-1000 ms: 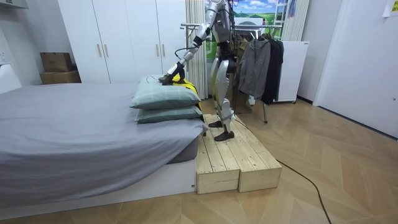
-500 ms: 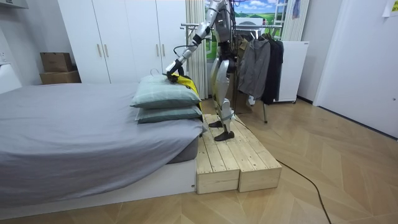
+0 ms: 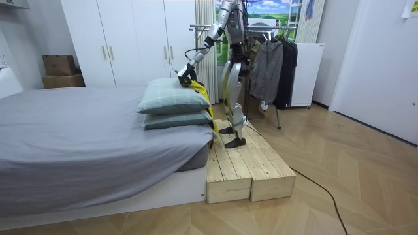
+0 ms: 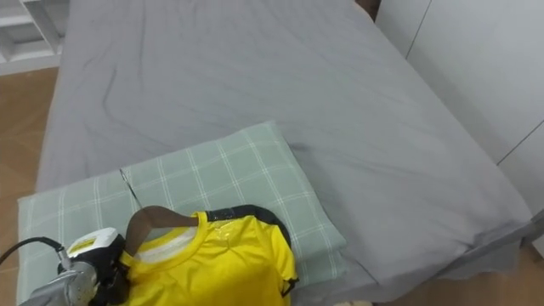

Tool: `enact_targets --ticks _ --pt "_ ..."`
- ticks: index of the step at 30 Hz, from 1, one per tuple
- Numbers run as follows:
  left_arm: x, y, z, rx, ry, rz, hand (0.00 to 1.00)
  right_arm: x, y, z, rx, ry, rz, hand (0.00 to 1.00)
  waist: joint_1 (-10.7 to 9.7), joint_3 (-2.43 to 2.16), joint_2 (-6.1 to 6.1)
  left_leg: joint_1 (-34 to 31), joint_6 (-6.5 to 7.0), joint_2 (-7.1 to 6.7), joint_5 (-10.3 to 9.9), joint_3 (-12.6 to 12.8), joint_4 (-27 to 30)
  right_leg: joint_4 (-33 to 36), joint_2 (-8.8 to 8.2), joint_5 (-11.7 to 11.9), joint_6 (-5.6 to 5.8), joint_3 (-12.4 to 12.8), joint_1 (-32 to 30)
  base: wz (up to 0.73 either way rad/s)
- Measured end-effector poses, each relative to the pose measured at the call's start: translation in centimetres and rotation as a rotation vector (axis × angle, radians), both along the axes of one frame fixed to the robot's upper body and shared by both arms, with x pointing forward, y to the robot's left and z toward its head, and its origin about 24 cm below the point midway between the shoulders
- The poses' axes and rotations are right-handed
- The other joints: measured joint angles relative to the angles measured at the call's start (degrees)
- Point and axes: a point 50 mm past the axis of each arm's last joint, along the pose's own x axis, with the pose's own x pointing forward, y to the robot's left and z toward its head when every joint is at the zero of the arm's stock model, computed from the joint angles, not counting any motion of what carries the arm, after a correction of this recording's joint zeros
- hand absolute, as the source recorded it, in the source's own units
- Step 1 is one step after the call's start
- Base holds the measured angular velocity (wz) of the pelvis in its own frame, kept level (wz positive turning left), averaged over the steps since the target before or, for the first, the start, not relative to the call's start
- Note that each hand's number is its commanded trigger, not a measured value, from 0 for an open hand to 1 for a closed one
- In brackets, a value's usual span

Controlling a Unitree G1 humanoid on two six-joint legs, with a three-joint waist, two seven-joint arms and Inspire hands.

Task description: Hang clothes

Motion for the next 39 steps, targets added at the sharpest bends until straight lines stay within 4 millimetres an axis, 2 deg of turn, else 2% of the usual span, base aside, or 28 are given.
enact_targets --ticks 10,13,15,18,27,30,34,37,39 --pt "-0.2 0.0 -0.2 -0.033 -0.004 0.018 1.00 0.1 -0.1 0.1 -0.030 -0.008 -0.008 0.00 0.2 -0.17 -0.09 1.7 0.00 0.07 0.0 0.4 -0.4 -0.2 0.11 0.0 0.00 0.5 1.4 -0.01" --pt "-0.2 0.0 -0.2 -0.082 -0.020 0.057 1.00 0.3 -0.1 0.1 -0.027 -0.021 -0.025 0.00 0.7 -0.66 -0.02 2.2 -0.03 0.05 0.0 0.9 -1.1 -0.3 0.16 0.0 0.01 1.0 1.6 -0.07" --pt "-0.1 0.1 -0.1 -0.130 -0.045 0.097 1.00 0.1 -0.1 0.1 -0.026 -0.021 -0.037 0.00 1.0 -1.25 -0.10 2.8 -0.06 0.01 0.0 1.0 -1.4 -1.5 0.38 0.1 0.01 1.0 2.8 -0.02" --pt "0.0 0.3 0.1 -0.201 -0.085 0.171 1.00 -0.4 -0.1 0.0 -0.025 -0.012 -0.041 0.00 1.4 -1.58 -0.29 4.4 -0.18 0.03 0.1 0.9 -1.8 -2.2 0.57 0.3 -0.06 0.9 4.5 0.00" --pt "0.6 0.0 0.8 -0.474 -0.214 0.362 1.00 0.1 0.4 0.0 -0.008 -0.055 -0.037 0.00 2.5 -1.62 -0.24 6.0 -0.53 -0.03 0.3 0.4 -2.8 -3.2 0.87 0.3 -0.16 0.2 6.4 0.03" --pt "1.5 -1.2 1.4 -0.560 -0.267 0.362 1.00 -0.4 0.4 -0.1 -0.001 -0.049 -0.061 0.00 3.3 -1.62 -0.29 7.3 -0.85 -0.26 0.5 0.4 -3.9 -3.9 0.86 0.3 -0.15 0.0 7.8 0.04" --pt "1.7 -2.1 1.9 -0.631 -0.325 0.333 1.00 -0.6 0.4 -0.1 -0.002 -0.045 -0.064 0.00 3.2 -1.64 -0.35 8.3 -0.86 -0.35 0.5 0.4 -4.2 -4.3 0.87 0.2 -0.11 0.0 8.8 0.00" --pt "1.3 -2.6 2.1 -0.661 -0.357 0.292 1.00 -0.8 0.4 -0.2 0.000 -0.050 -0.071 0.00 3.4 -1.64 -0.36 8.6 -0.87 -0.49 0.5 0.4 -4.5 -5.1 0.86 0.2 -0.11 0.0 9.3 0.01" --pt "0.9 -3.1 1.8 -0.678 -0.359 0.280 1.00 -1.8 0.3 -0.3 -0.001 -0.035 -0.077 0.00 3.4 -1.68 -0.42 9.4 -0.88 -0.60 0.5 0.2 -4.9 -5.4 0.86 0.2 -0.01 -0.1 10.2 0.05"
